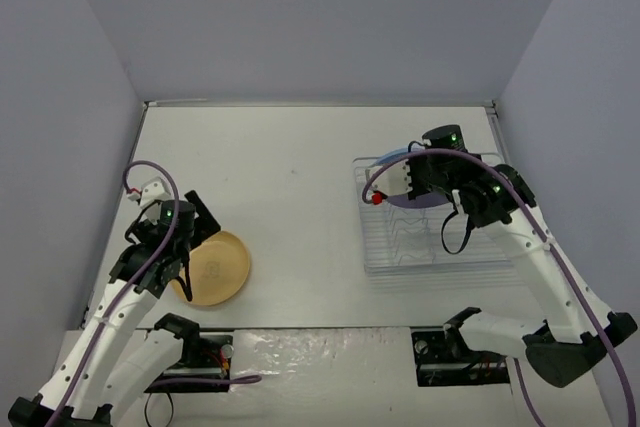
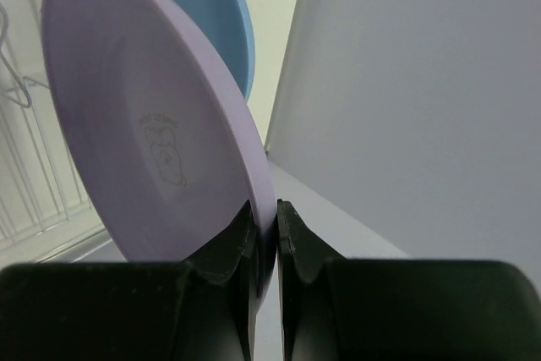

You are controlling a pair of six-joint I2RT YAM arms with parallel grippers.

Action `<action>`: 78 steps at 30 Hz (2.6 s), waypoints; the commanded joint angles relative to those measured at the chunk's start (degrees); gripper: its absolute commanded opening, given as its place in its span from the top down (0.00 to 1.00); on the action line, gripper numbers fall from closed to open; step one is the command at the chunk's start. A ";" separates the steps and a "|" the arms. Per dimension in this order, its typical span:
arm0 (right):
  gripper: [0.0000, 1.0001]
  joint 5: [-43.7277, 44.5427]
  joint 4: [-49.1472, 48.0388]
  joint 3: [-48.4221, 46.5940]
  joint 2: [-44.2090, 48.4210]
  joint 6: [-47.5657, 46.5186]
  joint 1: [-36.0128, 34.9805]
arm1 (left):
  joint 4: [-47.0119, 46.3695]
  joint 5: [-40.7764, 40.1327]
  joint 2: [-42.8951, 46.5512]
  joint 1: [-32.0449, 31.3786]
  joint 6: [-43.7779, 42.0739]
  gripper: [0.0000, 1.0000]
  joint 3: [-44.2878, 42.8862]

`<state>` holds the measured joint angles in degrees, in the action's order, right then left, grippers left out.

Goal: Load the plates into the dish rack

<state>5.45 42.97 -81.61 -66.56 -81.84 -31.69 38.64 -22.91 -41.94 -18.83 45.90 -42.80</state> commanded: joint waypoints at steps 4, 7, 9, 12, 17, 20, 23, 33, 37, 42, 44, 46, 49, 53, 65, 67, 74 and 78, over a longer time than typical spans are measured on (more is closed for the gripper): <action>1.00 -4.64 -13.03 2.67 -3.41 -3.44 7.29 | 7.61 -6.73 -2.74 0.88 8.03 0.03 -0.68; 1.00 -4.92 -17.07 4.44 -4.53 -3.31 7.43 | 8.72 -7.50 -2.61 1.12 9.69 0.03 0.11; 1.00 -4.88 -19.56 5.85 -5.60 -3.49 7.43 | 9.27 -7.97 -2.11 1.33 10.72 0.03 0.56; 1.00 -4.38 -20.62 6.43 -7.59 -3.83 7.61 | 10.89 -9.10 -1.37 1.61 12.16 0.03 0.71; 1.00 -6.99 -18.56 6.17 -8.88 -4.11 7.58 | 11.58 -9.62 0.26 2.01 13.60 0.03 0.70; 1.00 -8.57 -17.55 6.20 -9.09 -4.23 7.59 | 11.45 -9.59 1.09 2.04 13.61 0.03 0.55; 1.00 -8.61 -15.65 6.29 -9.55 -4.91 7.61 | 11.89 -9.87 1.16 2.10 13.69 0.03 0.53; 0.94 -9.72 -12.12 6.53 -13.44 -5.28 8.94 | 11.40 -9.06 -0.96 2.22 14.25 0.03 0.19; 0.93 -11.63 -10.63 4.86 -15.04 -3.29 9.10 | 11.09 -9.31 -1.74 2.22 14.52 0.03 -0.16; 0.88 -15.53 -11.52 6.09 -13.86 -1.60 9.02 | 11.78 -9.82 -2.50 2.22 14.81 0.03 -0.82; 0.87 -15.73 -12.11 7.27 -13.35 -1.35 9.02 | 12.10 -10.26 -2.74 2.26 15.33 0.03 -0.81; 0.83 -15.51 -12.21 7.54 -13.19 -1.29 9.07 | 12.16 -10.48 -2.74 2.31 15.87 0.03 -0.48; 0.80 -15.28 -12.01 7.79 -13.31 -0.79 9.14 | 12.50 -10.92 -2.81 2.41 16.47 0.03 -0.08; 0.76 -15.13 -11.37 7.96 -13.92 -0.28 9.10 | 13.82 -11.67 -2.97 2.80 17.49 0.03 0.09; 0.36 -21.73 -13.62 5.61 -7.17 -1.09 9.02 | 13.89 -10.75 -4.83 4.79 18.97 0.03 1.89; 0.20 -25.41 -13.63 4.89 -5.15 -1.39 9.02 | 13.29 -9.78 -6.14 6.09 18.88 0.03 2.28; 0.00 -38.97 -36.49 8.79 1.27 24.90 8.91 | 9.53 -0.53 -12.37 13.46 16.14 0.03 4.52; 0.00 -34.79 -53.83 4.21 -3.83 56.68 8.51 | 6.44 0.95 -14.12 15.48 15.65 0.03 6.35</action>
<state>-28.50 12.38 -73.18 -65.88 -61.34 -22.70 48.66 -25.07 -54.72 -4.95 62.81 -37.07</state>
